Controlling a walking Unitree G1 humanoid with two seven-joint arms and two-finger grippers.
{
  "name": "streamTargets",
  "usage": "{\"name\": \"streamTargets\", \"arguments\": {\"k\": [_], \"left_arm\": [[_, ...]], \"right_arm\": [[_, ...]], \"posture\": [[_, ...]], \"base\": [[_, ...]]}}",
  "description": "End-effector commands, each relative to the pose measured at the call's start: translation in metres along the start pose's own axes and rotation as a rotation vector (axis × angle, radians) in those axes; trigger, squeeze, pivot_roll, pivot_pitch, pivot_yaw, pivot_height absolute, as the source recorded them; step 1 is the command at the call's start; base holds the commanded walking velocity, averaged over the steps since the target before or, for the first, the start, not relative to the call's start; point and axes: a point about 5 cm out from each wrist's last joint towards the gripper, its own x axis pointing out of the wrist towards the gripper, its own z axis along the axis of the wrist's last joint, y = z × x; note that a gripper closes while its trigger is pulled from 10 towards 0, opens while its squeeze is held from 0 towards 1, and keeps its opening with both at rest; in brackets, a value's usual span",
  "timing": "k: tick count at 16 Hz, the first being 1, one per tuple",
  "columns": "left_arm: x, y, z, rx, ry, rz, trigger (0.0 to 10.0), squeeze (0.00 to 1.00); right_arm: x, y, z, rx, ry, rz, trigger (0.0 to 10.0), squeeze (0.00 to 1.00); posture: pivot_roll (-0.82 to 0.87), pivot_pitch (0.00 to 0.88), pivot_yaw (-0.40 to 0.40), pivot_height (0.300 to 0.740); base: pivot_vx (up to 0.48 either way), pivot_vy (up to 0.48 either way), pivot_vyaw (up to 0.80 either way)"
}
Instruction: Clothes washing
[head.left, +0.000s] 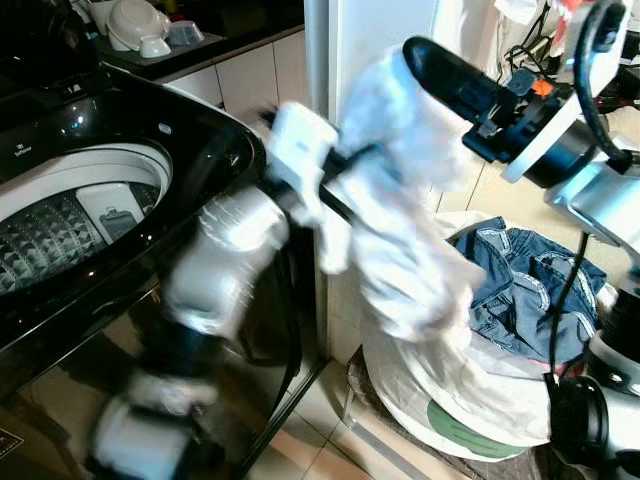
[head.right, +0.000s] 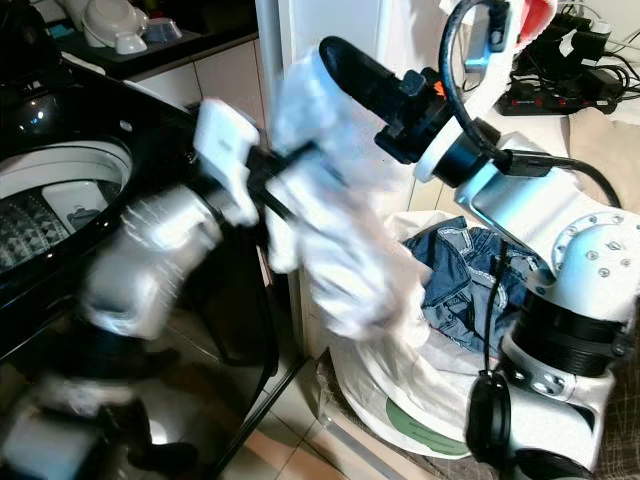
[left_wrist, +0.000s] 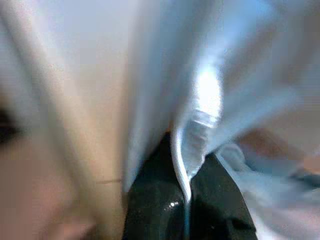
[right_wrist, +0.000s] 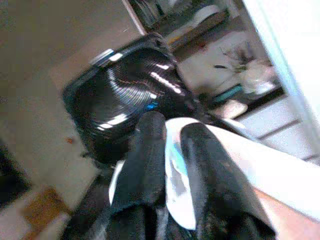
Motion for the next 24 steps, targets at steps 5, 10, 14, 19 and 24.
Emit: {"name": "streamTargets", "arguments": {"k": [5, 10, 14, 19, 24], "left_arm": [[-0.057, 0.154, 0.115, 0.657, -0.016, 0.500, 0.0, 0.00], [-0.081, 0.198, 0.121, 0.909, 0.309, 0.607, 0.0, 0.00], [-0.104, 0.206, 0.040, 0.658, 0.778, 0.434, 10.0, 1.00], [-0.135, 0.208, 0.014, 0.524, 0.986, 0.332, 10.0, 1.00], [-0.154, 0.204, -0.004, 0.395, 1.039, 0.255, 10.0, 1.00]], "right_arm": [[-0.026, -0.009, -0.026, -0.195, 0.184, -0.104, 10.0, 0.00], [-0.024, -0.015, -0.050, -0.260, 0.289, -0.157, 10.0, 0.00], [-0.027, -0.011, -0.071, -0.327, 0.392, -0.131, 10.0, 0.00], [-0.028, -0.010, -0.082, -0.346, 0.442, -0.100, 10.0, 0.00], [-0.028, -0.016, -0.084, -0.355, 0.471, -0.109, 10.0, 0.00]], "posture": [[-0.09, 0.000, 0.032, 0.740], [-0.08, 0.000, 0.051, 0.740], [-0.10, 0.000, 0.063, 0.740], [-0.10, 0.000, 0.060, 0.740], [-0.08, 0.000, 0.033, 0.740]], "base": [[0.000, 0.000, 0.00], [0.000, 0.000, 0.00], [0.000, 0.000, 0.00], [0.000, 0.000, 0.00], [0.000, 0.000, 0.00]]}}
